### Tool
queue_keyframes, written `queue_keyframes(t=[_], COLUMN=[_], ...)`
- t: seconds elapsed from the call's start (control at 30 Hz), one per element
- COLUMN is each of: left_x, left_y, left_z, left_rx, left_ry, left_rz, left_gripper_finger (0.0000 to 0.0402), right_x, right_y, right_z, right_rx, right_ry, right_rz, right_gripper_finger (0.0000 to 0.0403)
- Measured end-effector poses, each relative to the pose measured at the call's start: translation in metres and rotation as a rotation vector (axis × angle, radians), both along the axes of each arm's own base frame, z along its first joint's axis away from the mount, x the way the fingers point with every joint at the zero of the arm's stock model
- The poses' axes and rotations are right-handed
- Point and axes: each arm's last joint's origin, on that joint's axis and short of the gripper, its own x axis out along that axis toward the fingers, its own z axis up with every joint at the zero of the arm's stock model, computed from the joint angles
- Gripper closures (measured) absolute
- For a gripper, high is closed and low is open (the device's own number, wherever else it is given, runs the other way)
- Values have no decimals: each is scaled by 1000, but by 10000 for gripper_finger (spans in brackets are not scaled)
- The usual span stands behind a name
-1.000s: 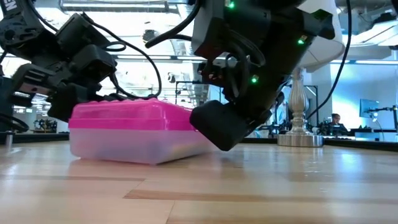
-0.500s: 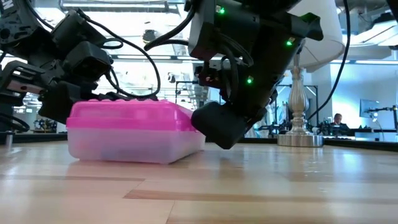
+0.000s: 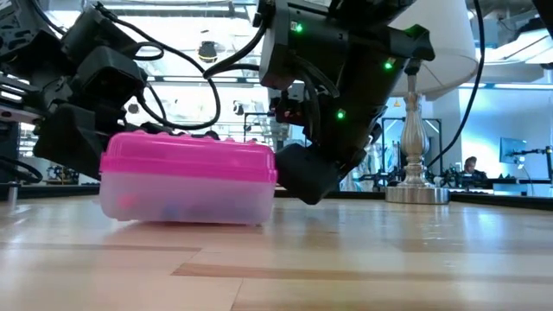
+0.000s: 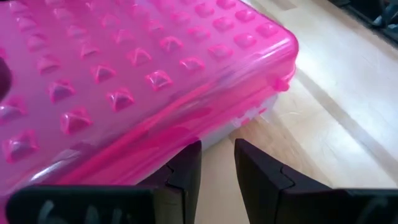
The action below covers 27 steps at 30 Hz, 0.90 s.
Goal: Pick & place school supplies into a supply box
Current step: Close the pink supply box
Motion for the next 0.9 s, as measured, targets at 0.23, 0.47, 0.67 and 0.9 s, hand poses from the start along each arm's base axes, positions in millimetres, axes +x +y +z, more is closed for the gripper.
queue_keyframes(t=[0.23, 0.47, 0.67, 0.9], left_x=[0, 2, 1, 0], left_y=[7, 5, 5, 3], left_z=[-3, -1, -1, -1], left_rx=[128, 92, 79, 53], left_ry=[17, -4, -3, 10], left_rz=[179, 138, 119, 76], left_gripper_finger=[306, 306, 306, 306], right_x=[0, -3, -2, -1], right_y=[12, 19, 10, 3], right_z=[0, 0, 0, 1], right_rx=[28, 20, 17, 12], right_ry=[-33, -24, -10, -3], right_rz=[22, 36, 14, -2], right_gripper_finger=[403, 403, 403, 403])
